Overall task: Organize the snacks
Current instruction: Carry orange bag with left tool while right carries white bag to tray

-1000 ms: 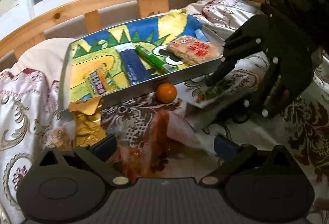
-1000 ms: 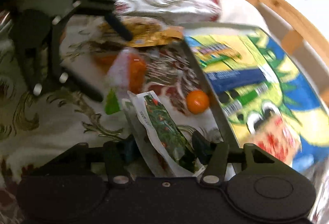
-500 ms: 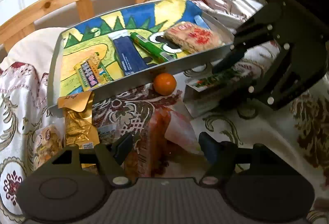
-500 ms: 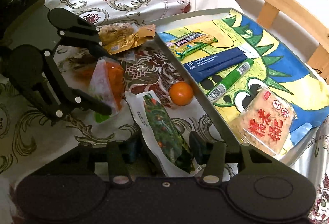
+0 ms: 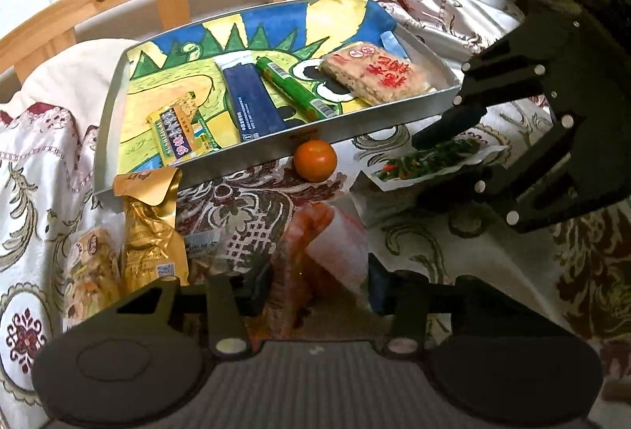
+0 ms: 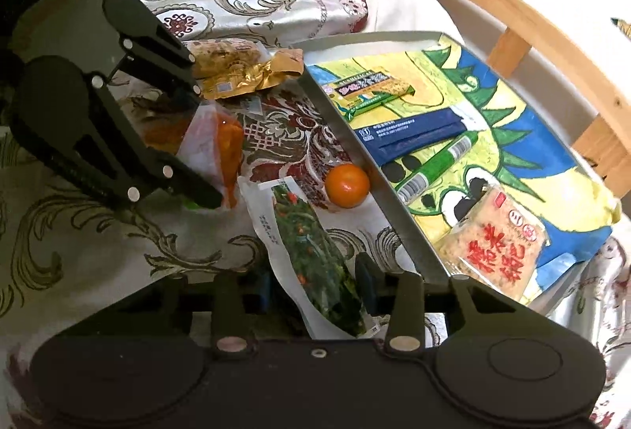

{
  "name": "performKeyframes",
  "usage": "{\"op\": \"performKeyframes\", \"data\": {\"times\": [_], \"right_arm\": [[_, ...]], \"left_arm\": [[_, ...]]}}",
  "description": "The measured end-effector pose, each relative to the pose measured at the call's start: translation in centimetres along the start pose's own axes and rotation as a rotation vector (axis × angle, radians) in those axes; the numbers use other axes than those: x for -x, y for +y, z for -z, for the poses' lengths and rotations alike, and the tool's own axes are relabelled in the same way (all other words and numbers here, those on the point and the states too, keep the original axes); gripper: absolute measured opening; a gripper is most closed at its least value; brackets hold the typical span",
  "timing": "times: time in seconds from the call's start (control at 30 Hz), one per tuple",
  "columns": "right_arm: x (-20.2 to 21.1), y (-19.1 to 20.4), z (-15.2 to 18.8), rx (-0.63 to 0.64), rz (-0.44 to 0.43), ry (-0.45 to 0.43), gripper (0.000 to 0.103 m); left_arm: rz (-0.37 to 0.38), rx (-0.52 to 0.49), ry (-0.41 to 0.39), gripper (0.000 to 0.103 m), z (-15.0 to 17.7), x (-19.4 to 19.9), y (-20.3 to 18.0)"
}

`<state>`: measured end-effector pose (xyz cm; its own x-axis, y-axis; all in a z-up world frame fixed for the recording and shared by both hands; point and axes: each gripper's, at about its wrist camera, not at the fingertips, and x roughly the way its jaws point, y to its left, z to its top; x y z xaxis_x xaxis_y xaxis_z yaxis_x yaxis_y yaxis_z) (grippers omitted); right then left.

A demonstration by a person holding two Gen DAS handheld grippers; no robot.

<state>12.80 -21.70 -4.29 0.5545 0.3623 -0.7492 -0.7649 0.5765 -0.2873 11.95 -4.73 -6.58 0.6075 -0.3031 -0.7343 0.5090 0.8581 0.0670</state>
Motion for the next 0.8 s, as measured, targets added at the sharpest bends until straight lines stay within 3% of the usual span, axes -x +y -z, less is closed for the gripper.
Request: {"op": "performKeyframes", "data": {"times": [0.1, 0.47, 0.8], "right_arm": [[0.8, 0.3, 0.0, 0.003, 0.020, -0.020, 0.036], [2.6, 0.2, -0.1, -0.040, 0.057, -0.022, 0.034], [3.9, -3.3, -1.6, -0.173, 0.131, -0.075, 0.034]], "left_arm": [[0.004, 0.021, -0.003, 0.051, -0.2, 0.6, -0.2], [0.010, 0.173, -0.015, 0.051, -1.8, 1.6, 0.7], [-0.039, 0.204, -0.153, 0.051, -7.0, 1.6, 2.2]]}}
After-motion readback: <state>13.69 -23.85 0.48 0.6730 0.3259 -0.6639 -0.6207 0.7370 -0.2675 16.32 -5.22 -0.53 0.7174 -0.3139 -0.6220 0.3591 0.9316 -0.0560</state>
